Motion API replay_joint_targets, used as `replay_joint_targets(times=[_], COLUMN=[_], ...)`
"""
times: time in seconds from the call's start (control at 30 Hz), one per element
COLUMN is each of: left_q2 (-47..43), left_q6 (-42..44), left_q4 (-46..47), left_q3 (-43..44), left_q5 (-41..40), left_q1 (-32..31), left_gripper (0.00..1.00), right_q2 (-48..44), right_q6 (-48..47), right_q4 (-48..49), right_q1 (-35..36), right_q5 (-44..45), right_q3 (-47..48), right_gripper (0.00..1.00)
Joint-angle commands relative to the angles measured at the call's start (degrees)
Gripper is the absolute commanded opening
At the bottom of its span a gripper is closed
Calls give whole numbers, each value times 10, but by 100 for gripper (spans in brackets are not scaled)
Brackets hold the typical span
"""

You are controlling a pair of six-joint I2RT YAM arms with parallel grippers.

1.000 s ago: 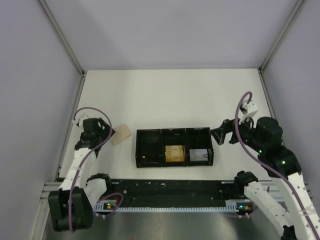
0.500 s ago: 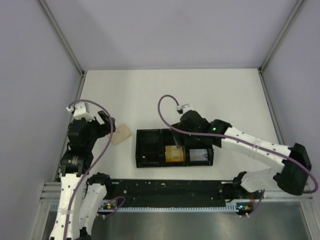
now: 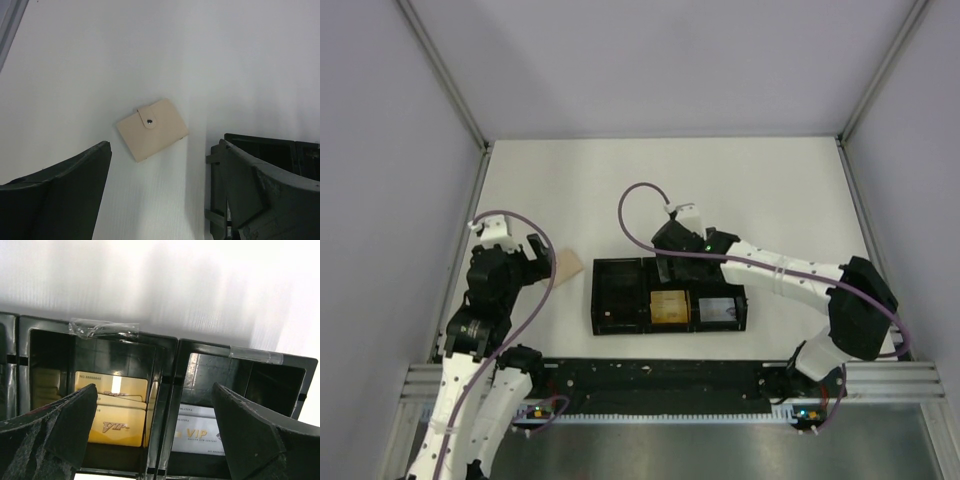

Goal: Take the credit cards out of the card holder
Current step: Move the storage box to the center of the board.

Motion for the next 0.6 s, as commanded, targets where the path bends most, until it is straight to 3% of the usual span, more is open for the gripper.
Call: replay_joint_targets(times=[0.0,0.57], left_q2=[-2,-5], left_q6=[11,10], left_q4=[16,12], left_q3=[-1,-3], left_q5=[-17,-22], left_q1=[-9,-14], left_gripper=[92,92], right_q2=[0,116], right_q6=[40,29], right_q4=[-7,88], right_q1=[-18,-98], right_q5=[7,-68], right_q3=[-7,35], right_gripper=[95,91])
